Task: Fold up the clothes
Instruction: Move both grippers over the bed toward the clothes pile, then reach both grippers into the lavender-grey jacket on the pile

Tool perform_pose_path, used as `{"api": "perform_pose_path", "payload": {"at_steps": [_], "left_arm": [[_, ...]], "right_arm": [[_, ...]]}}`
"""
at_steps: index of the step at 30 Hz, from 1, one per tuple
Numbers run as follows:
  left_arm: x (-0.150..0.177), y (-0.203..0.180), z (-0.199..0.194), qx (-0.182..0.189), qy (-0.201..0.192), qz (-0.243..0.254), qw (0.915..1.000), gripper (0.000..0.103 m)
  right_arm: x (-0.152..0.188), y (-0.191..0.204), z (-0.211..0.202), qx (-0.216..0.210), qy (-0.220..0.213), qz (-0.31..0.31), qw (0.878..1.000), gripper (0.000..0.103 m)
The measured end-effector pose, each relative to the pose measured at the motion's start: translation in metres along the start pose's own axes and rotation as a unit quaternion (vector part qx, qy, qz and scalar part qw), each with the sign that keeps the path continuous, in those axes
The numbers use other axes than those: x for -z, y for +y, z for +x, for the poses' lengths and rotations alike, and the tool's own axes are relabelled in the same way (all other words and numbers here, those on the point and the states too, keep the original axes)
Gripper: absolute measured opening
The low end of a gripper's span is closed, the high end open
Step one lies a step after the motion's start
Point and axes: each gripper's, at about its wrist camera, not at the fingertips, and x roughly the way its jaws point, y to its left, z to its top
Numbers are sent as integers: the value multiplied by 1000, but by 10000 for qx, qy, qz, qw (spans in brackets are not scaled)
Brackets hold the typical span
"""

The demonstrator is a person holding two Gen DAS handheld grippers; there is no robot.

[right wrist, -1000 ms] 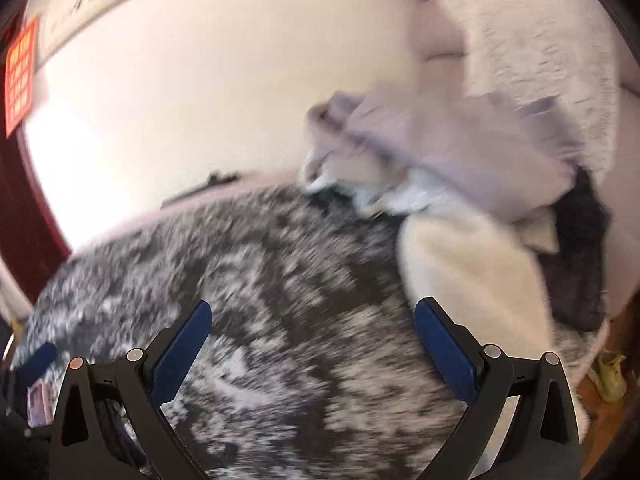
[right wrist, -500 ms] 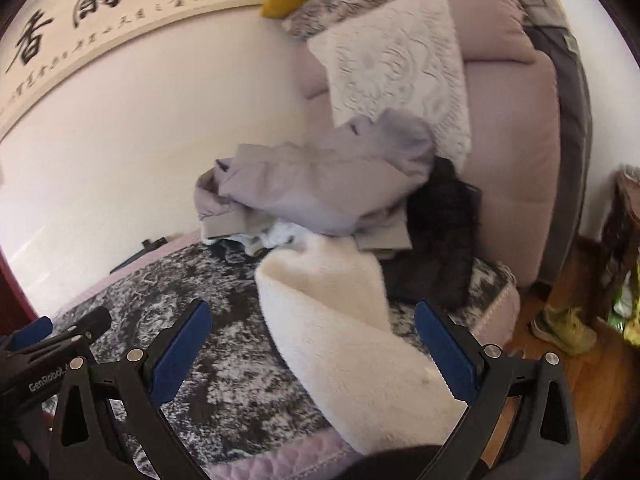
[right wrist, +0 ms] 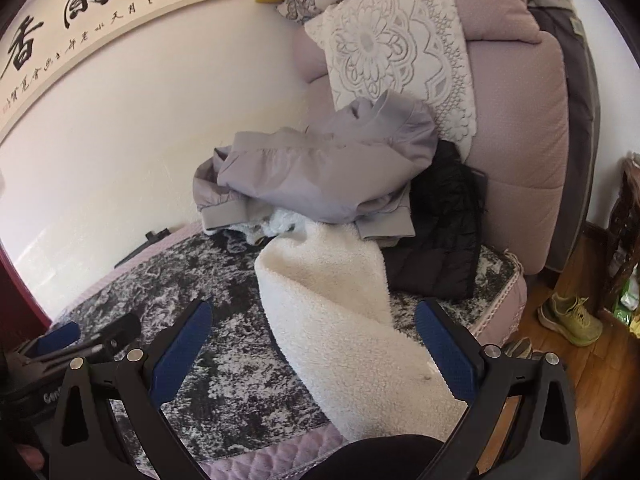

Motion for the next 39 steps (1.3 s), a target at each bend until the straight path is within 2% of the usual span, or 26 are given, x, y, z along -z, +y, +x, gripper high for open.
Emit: {"api": "perform_pose_path", "payload": {"at_steps": [5, 7, 10, 14, 16, 19, 23, 25, 29, 34, 39], "left_arm": [[-7, 2, 11, -53, 87, -15, 9999, 103], [-24, 3, 16, 8, 0, 44, 10000, 103], [-75, 2, 23, 9, -210, 219, 9995, 103], [-159, 2, 34, -93, -446, 405, 9981, 103], [-201, -7, 47, -356, -582, 714, 9951, 103], [-247, -23, 74, -699, -729, 1190, 9877, 103], [-274, -39, 113, -484, -576, 1582, 9845, 103], [-280, -43, 130, -331, -468, 1685, 9840, 103], [-290, -52, 171, -281, -259, 1896, 9811, 103], [-299, -58, 226, -211, 188, 2051, 9783, 103], [-302, -65, 277, -165, 638, 2165, 9741, 103]], "right_arm": [[-5, 1, 19, -123, 265, -39, 9996, 103], [-12, -1, 31, -160, 397, -84, 9990, 103], [-36, -10, 54, -168, 595, -126, 9980, 103], [-112, -33, 81, -41, 522, -309, 9982, 103], [-146, -43, 99, 206, 548, -676, 9960, 103], [-195, -57, 134, 734, 681, -1455, 9843, 101], [-257, -75, 178, 1375, 857, -2427, 9565, 100], [-270, -83, 191, 1297, 1013, -2564, 9525, 100], [-274, -87, 224, 1334, 1324, -2886, 9388, 100], [-274, -88, 267, 1432, 1709, -3295, 9175, 99], [-273, -89, 309, 1524, 2088, -3691, 8927, 86]]}}
